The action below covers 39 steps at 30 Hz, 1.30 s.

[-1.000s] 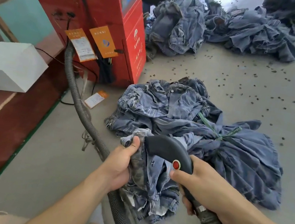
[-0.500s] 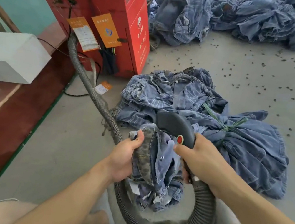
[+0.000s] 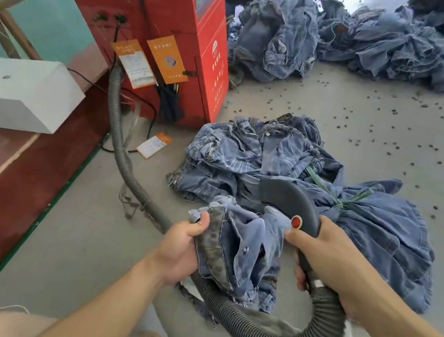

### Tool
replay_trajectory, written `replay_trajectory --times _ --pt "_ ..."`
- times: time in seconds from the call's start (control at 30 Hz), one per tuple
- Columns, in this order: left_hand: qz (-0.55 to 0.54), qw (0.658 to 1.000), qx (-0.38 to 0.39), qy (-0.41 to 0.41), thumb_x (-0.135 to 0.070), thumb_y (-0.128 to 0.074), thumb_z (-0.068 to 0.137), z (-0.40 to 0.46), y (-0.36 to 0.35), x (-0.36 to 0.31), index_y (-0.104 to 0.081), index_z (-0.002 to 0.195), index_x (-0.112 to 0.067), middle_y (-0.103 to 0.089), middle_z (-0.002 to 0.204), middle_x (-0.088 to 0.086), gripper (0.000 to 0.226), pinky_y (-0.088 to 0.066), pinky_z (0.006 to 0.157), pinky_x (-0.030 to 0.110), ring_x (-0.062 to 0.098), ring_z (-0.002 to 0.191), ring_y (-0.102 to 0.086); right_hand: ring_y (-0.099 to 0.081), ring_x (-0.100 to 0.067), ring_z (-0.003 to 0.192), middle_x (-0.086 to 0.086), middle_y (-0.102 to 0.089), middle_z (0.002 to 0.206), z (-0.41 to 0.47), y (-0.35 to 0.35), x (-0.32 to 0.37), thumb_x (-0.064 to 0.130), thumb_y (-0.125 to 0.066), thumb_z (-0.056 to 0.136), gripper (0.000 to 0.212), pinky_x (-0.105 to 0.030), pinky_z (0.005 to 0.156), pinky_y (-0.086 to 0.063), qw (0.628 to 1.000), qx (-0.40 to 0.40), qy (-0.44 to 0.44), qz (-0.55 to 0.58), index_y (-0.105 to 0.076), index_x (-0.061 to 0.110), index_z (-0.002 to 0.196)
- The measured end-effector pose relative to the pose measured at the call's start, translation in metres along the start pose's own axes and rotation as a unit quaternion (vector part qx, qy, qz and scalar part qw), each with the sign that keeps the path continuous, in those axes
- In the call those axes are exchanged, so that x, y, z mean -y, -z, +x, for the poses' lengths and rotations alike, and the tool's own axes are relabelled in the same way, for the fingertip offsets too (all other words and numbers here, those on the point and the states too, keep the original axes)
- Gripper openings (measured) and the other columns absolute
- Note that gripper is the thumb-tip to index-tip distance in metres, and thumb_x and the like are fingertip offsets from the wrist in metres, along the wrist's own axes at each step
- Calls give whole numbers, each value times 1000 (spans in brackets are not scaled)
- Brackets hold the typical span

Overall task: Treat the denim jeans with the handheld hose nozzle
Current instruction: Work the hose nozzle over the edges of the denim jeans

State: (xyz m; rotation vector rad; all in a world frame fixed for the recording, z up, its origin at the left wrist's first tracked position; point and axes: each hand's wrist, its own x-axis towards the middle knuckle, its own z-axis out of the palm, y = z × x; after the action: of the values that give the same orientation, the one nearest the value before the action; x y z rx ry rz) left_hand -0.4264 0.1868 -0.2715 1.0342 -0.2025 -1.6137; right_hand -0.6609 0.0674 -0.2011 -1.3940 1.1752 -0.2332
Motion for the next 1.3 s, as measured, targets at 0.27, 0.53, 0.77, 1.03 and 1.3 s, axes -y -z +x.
replay_trajectory --times 0.27,0.53,0.77,1.03,1.3 --pt "-18 997 -58 -40 -19 -52 102 3 17 -7 -68 129 0 -57 143 29 37 -56 97 54 44 132 -57 -55 -28 47 -16 -59 62 -18 16 20 24 -66 100 21 -34 44 -49 999 44 4 2 -51 11 104" --pt "-26 996 -64 -61 -19 -40 110 8 3 -11 -73 119 1 -65 133 28 40 -59 92 45 39 123 -65 -56 -21 41 -5 -63 59 -15 -40 21 40 -63 97 28 -46 51 -55 979 91 42 -177 -49 16 100" --pt "-30 994 -89 -60 -20 -42 108 9 3 -16 -72 122 3 -66 132 27 40 -60 88 45 39 121 -67 -59 -22 39 -1 -63 51 -25 -27 17 39 -62 97 24 -36 42 -48 984 84 33 -153 -47 21 97" --pt "29 998 -26 -39 -13 -40 110 -1 3 -4 -58 140 0 -58 142 27 37 -49 107 56 43 133 -57 -56 -27 49 -13 -62 66 14 -33 23 29 -62 100 26 -45 56 -53 994 18 29 -102 -52 6 106" --pt "-96 988 -72 96 -54 -51 89 5 -7 -14 -77 115 -3 -68 125 30 63 -54 97 61 46 111 -69 -53 -30 47 -15 -56 61 10 24 11 18 -66 100 23 -37 45 -50 999 -23 -11 34 -50 3 105"
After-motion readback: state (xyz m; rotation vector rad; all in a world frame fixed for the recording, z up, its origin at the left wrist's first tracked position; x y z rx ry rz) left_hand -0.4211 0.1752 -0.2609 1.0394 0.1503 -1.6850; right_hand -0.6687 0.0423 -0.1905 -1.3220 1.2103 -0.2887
